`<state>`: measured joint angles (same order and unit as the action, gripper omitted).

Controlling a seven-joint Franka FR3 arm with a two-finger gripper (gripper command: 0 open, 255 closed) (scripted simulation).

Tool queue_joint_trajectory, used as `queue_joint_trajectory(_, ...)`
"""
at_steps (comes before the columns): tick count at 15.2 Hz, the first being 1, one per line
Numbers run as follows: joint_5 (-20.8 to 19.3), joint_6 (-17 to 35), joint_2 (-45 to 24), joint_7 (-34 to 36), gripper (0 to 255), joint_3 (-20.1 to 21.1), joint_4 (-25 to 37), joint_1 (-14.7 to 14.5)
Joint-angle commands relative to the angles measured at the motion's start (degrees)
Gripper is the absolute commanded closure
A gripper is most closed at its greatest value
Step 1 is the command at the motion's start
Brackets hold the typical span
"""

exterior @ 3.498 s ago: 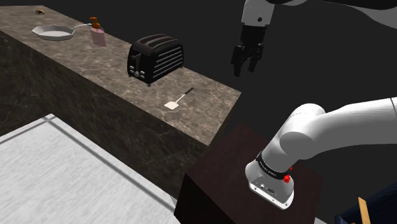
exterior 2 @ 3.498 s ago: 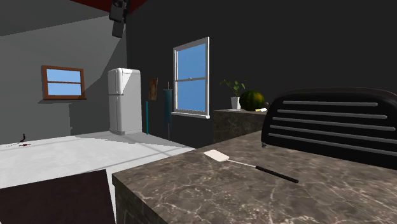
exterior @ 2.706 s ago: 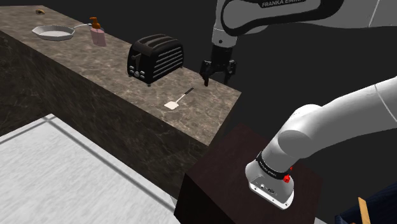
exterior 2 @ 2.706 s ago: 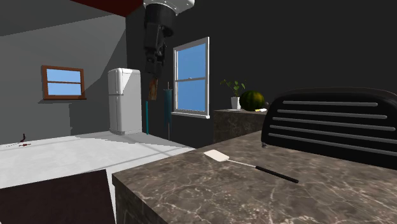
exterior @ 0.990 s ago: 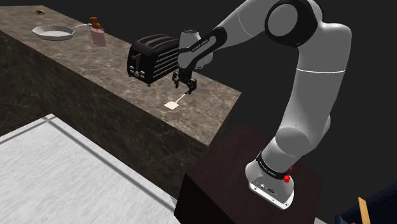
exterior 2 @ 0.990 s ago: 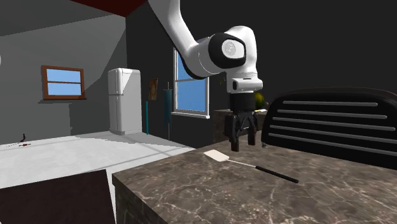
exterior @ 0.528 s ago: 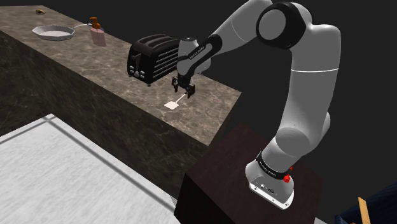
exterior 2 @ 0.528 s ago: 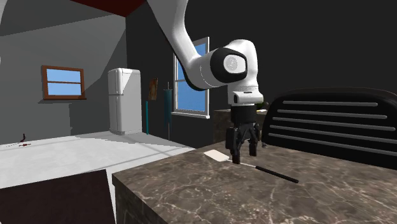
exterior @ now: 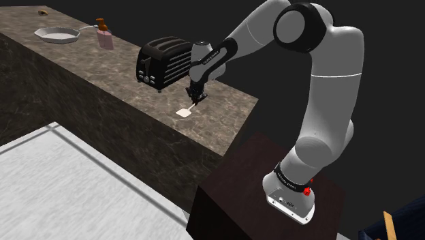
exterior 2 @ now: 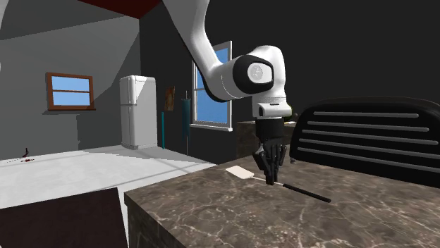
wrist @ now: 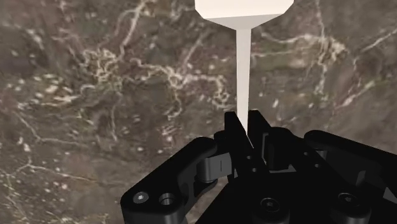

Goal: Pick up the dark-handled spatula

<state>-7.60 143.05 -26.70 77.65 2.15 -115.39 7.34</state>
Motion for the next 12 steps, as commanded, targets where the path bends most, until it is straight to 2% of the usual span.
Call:
queue_joint_trajectory(1, 0.0, 0.0, 0.0, 0.0, 255, 0.0, 0.0, 0.0)
queue_joint_trajectory(12, 0.8, -5.4, 5.0, -0.9, 255, 0.5, 0.5, 0.3)
